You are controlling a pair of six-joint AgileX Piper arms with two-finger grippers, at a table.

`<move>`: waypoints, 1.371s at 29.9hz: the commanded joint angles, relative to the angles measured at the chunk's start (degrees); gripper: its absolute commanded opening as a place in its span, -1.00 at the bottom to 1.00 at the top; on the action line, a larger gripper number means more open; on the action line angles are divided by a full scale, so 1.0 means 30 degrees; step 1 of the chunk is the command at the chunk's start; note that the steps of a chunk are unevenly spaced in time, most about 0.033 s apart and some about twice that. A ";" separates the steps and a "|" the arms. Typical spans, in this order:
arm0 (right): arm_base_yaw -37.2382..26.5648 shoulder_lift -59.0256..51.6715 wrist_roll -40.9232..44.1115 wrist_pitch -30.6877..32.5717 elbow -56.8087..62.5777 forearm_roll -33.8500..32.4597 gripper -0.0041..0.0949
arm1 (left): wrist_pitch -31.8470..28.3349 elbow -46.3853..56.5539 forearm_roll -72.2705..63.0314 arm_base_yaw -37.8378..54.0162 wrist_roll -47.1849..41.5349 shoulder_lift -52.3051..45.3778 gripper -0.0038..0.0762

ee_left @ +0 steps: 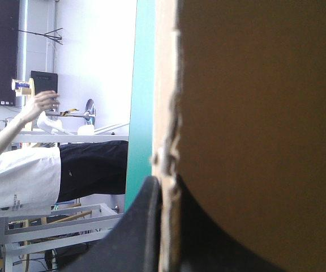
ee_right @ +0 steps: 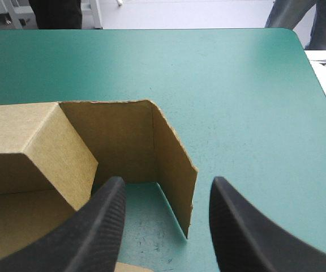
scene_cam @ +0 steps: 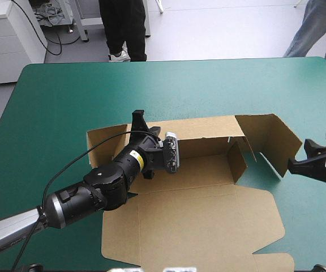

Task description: Fold the box

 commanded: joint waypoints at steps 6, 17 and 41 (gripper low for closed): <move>-0.0016 0.5142 -0.1901 0.0710 -0.5726 -0.0848 -0.03 | -0.0438 -0.0438 0.0284 -0.0161 -0.0361 -0.0593 -0.92; -0.1460 1.0366 -0.3920 0.1404 -1.1614 0.0561 -0.03 | -0.0402 -0.0438 0.0284 -0.0161 -0.0361 -0.0593 -0.92; -1.0485 1.9713 -1.4726 0.1499 -1.5486 1.2936 -0.03 | -0.0436 -0.0438 0.0235 -0.0161 -0.0309 -0.0558 -0.92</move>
